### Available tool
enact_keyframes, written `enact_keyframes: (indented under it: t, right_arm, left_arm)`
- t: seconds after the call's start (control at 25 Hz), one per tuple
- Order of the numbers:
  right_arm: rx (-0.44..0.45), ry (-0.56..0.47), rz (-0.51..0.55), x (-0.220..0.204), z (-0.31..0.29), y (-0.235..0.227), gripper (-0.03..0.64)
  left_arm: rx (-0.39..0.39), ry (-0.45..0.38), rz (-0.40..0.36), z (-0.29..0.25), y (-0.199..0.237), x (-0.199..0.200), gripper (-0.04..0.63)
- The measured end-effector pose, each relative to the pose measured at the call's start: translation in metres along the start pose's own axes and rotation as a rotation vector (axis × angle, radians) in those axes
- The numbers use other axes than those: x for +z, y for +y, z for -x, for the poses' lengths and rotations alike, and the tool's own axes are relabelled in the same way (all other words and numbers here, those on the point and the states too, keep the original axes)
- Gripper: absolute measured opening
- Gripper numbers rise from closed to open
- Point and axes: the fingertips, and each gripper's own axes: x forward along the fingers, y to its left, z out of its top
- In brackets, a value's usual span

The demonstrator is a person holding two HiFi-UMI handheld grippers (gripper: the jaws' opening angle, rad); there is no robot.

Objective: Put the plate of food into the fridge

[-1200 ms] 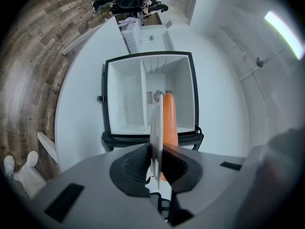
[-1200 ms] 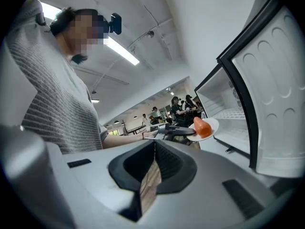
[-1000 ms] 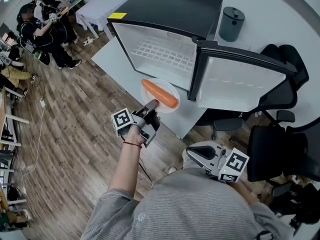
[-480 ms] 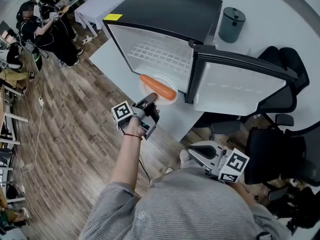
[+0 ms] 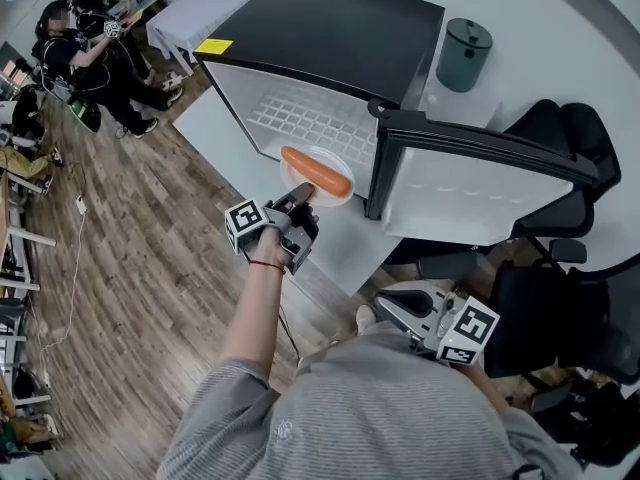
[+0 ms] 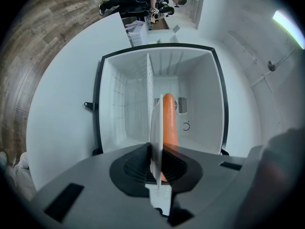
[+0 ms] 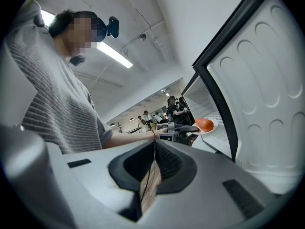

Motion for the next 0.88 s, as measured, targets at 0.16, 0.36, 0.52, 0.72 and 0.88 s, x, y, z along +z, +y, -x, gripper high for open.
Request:
enact_keyframes:
  t: [0.16,0.36,0.52,0.72,0.88]
  right_arm:
    - [-0.003,0.003,-0.005,0.004,0.000,-0.013,0.014]
    - [-0.013,0.013,-0.014,0.004,0.001,-0.025,0.014]
    - [-0.012,0.016,-0.011,0.006,0.000,-0.031,0.014]
    - [-0.008,0.020,-0.009,0.009,-0.002,-0.039,0.014]
    - [-0.007,0.022,-0.012,0.010,-0.001,-0.044,0.014]
  left_arm:
    - [0.007,-0.007,-0.002,-0.015,0.005,0.009,0.041]
    - [-0.013,-0.008,0.027,-0.026,0.000,0.011,0.041]
    - [0.002,-0.007,0.003,-0.030,0.007,0.017,0.041]
    - [0.000,-0.012,0.024,-0.039,0.005,0.018,0.041]
    - [0.010,-0.012,0.011,-0.045,0.008,0.021,0.043]
